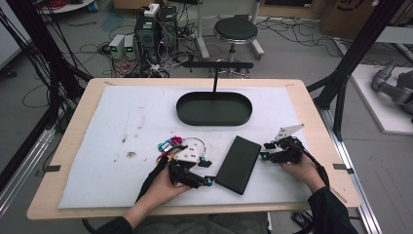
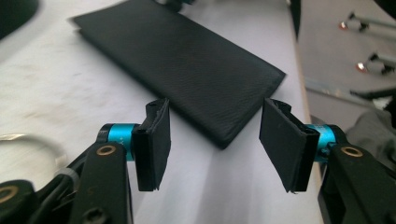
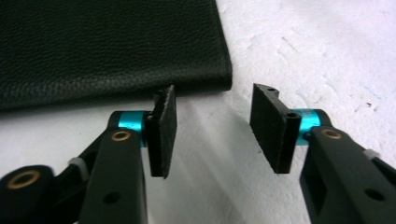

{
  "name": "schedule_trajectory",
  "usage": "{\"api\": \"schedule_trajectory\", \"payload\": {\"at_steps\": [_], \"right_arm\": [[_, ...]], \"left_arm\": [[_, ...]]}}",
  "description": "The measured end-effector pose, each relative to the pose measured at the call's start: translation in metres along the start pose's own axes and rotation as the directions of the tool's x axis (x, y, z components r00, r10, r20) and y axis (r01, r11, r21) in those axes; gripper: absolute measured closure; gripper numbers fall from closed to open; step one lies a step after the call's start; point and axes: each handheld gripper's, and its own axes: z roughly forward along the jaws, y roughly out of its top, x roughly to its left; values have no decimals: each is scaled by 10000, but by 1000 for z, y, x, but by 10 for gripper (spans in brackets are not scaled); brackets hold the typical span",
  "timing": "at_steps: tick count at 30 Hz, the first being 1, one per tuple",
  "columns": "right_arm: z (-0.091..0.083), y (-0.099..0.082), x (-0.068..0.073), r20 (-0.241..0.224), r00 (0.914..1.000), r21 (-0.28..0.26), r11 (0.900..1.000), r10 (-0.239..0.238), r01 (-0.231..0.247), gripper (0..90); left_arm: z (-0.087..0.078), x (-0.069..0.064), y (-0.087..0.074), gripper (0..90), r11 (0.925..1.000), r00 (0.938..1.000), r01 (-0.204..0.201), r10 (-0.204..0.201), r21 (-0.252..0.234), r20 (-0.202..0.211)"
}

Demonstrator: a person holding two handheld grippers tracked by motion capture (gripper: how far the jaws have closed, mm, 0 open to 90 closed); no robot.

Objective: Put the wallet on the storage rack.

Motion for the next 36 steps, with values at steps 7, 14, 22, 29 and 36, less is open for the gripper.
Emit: {"api": "schedule_trajectory", "payload": {"at_steps": [7,14,22,29,36], "right_arm": [[0,1,1,139,9999,98,10000,-17,16,496],[0,1,1,121,9998,106,9999,134,-135,485],[1,1,1,56,9996,77,9996,268,-268,440],[2,1,1,78,9997,57,9997,248,-248,418],[2,1,1,38,9995,87,9994,328,-328,419]], "left_arm": [[17,-17,6,446,9800,9788,-1886,1928,629,-693],[35,-27,12,493,9300,9318,-3492,3575,1144,-622],[39,-38,12,822,8596,8653,-4856,4985,1591,-523],[40,-39,11,761,8483,8536,-5070,5188,1531,-478],[42,-42,10,708,8346,8401,-5283,5404,1559,-465]]}}
